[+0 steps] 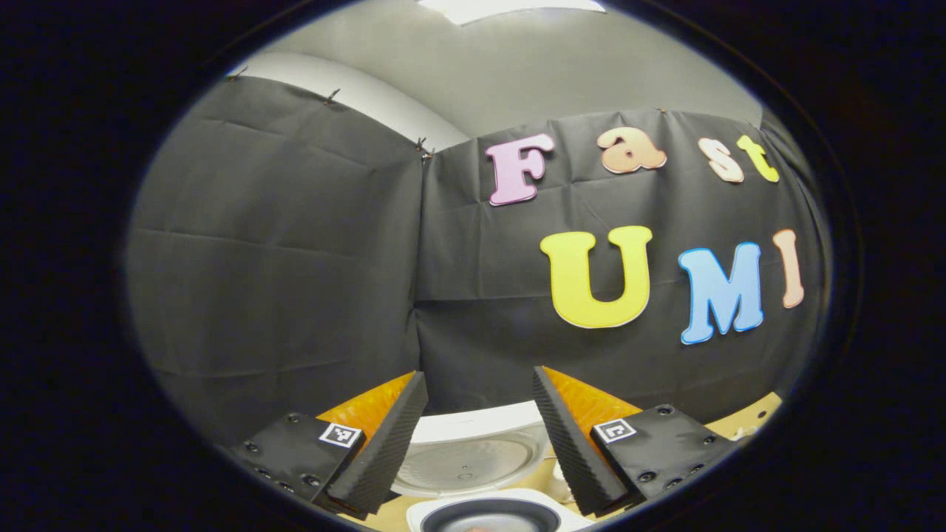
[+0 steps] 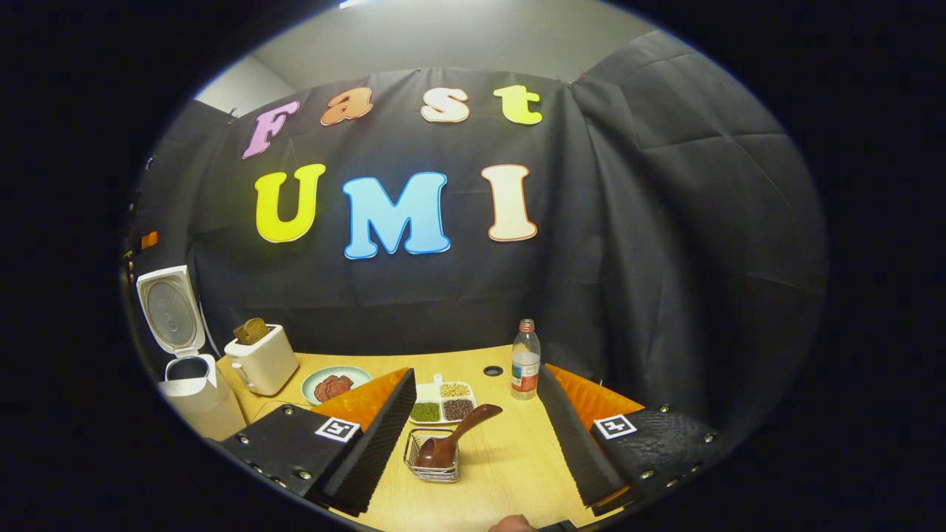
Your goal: Close the left gripper, press the button to open the rice cooker; take a wooden spoon from the chopstick holder with the right hand, scoop a spoonful of rice and pour it into the rice cooker, then put the wooden spoon back into the chopstick holder.
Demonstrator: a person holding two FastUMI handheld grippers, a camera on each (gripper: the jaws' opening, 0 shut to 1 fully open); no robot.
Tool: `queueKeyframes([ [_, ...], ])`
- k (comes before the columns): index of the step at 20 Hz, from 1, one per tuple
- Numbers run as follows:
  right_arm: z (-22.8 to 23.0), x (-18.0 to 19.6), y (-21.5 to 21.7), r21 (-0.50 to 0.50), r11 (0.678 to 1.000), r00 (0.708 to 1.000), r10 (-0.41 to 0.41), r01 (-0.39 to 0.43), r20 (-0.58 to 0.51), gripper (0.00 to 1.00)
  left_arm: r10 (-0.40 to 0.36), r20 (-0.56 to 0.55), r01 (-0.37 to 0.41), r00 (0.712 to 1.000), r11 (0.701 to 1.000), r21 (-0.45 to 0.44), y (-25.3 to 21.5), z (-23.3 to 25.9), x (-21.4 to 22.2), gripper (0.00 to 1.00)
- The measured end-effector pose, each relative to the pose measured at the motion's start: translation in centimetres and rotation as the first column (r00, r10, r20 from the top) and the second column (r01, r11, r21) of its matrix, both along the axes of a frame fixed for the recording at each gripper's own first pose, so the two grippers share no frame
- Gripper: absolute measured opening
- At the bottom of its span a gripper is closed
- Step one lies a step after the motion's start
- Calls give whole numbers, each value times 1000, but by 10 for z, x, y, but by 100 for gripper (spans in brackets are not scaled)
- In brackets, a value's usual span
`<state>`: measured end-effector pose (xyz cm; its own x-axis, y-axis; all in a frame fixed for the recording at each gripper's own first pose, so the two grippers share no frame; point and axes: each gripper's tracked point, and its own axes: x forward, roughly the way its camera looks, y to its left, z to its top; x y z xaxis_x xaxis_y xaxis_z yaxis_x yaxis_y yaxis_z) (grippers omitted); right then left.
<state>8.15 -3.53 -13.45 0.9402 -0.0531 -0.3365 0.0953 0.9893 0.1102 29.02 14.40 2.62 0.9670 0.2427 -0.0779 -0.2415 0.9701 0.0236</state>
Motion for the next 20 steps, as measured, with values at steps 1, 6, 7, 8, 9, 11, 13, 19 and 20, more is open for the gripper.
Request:
queueKeyframes([
  [1,-2,-3,-2,-3,1000,1000,-10,10,-3,100,11,-11,-11,1000,1000,3,8,-5,12,100],
  [6,-8,-14,7,-30,1000,999,-1,0,-32,100,37,-115,-35,993,999,15,28,-44,54,99],
  [7,-9,-14,9,-41,999,999,6,-8,-33,100,32,-137,-32,990,999,-3,27,-52,61,100],
  [8,-8,-14,12,-50,999,999,13,-15,-33,100,31,-157,-35,987,999,-23,27,-61,64,100],
  [9,-8,-14,15,-55,998,999,22,-24,-30,100,36,-170,-45,985,998,-45,29,-67,67,100],
  [11,-8,-13,22,-58,997,998,44,-46,-35,96,48,-193,-67,980,994,-89,33,-80,71,100],
  [13,-9,-12,27,-48,997,997,62,-64,-38,100,71,-217,-96,974,990,-104,38,-92,71,98],
  [19,-11,-7,44,-11,992,992,126,-127,-27,100,89,-242,-109,966,992,-70,35,-95,68,98],
  [20,-9,-6,47,-8,990,990,138,-138,-20,100,88,-243,-110,966,991,-75,31,-94,64,91],
])
